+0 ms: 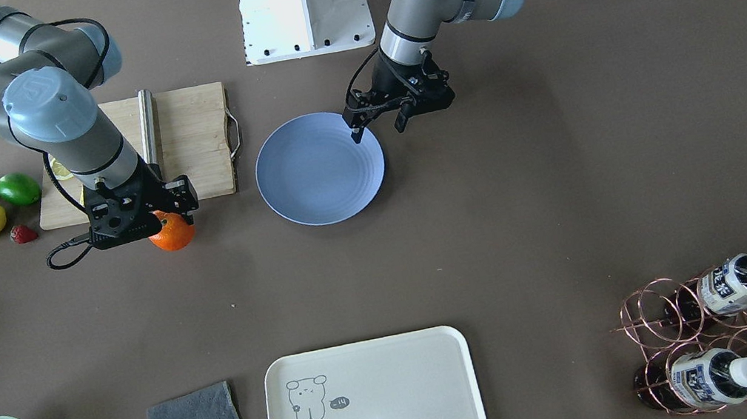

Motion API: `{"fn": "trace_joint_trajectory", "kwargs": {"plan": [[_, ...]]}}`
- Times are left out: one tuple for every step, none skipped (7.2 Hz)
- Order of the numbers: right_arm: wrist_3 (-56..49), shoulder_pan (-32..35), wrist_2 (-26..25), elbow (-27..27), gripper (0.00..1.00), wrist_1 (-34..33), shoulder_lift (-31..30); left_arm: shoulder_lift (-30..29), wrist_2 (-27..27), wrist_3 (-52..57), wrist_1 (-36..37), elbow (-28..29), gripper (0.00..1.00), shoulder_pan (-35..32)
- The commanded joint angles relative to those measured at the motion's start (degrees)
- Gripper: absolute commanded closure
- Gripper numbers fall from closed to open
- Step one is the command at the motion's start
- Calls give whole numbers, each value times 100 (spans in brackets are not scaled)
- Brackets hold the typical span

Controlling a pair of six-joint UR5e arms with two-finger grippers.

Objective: Pick orange to plate
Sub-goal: 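Carry the orange over the plate with the right gripper while the left draws back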

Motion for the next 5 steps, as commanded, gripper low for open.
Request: {"fn": "trace_joint_trajectory", "kwargs": {"plan": [[511,-146,83,564,100,-1074,656,-41,77,-6,-9,-8,4,1],[1012,-504,-4,538,100,-1087,964,11,25,20,9,-104,4,-34],[1252,-891,-249,512,100,-1087,1194,29,-45,81,9,-183,4,-156],[1733,-1339,-765,277,100,-1070,1466,272,-672,273,-9,-245,4,-488],[1755,-1508,-831,205,100,-1061,1555,623,-1044,658,-35,-402,4,-848]]}}
